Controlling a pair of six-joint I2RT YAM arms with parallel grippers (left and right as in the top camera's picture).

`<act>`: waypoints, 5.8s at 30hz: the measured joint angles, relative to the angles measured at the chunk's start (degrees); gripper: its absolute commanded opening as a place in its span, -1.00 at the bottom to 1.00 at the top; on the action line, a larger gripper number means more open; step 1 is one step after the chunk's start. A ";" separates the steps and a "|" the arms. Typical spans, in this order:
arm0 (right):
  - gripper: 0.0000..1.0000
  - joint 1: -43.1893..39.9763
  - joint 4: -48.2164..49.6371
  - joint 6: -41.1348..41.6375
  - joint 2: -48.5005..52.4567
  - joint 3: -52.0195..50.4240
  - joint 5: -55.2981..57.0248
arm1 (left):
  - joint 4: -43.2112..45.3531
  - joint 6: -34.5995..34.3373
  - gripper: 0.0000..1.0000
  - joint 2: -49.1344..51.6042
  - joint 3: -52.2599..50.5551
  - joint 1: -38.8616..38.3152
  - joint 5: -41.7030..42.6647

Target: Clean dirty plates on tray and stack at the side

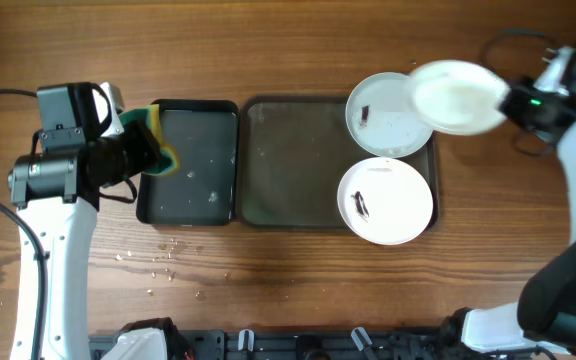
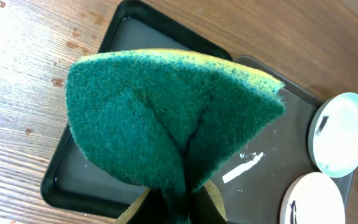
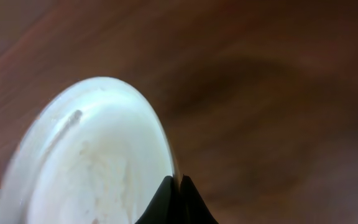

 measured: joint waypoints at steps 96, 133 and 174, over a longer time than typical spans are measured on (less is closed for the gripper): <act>-0.64 16.39 -6.56 0.59 -9.99 -30.75 -1.92 | 2.78 0.07 -0.92 0.94 0.00 0.00 0.00; -0.81 35.98 29.81 -2.34 -1.40 -32.65 -5.49 | 7.61 8.96 -0.92 18.97 0.00 -9.16 -3.72; 0.04 37.16 8.94 -9.75 -1.29 -12.52 7.56 | 17.66 9.01 0.12 32.11 -3.26 -9.16 -8.26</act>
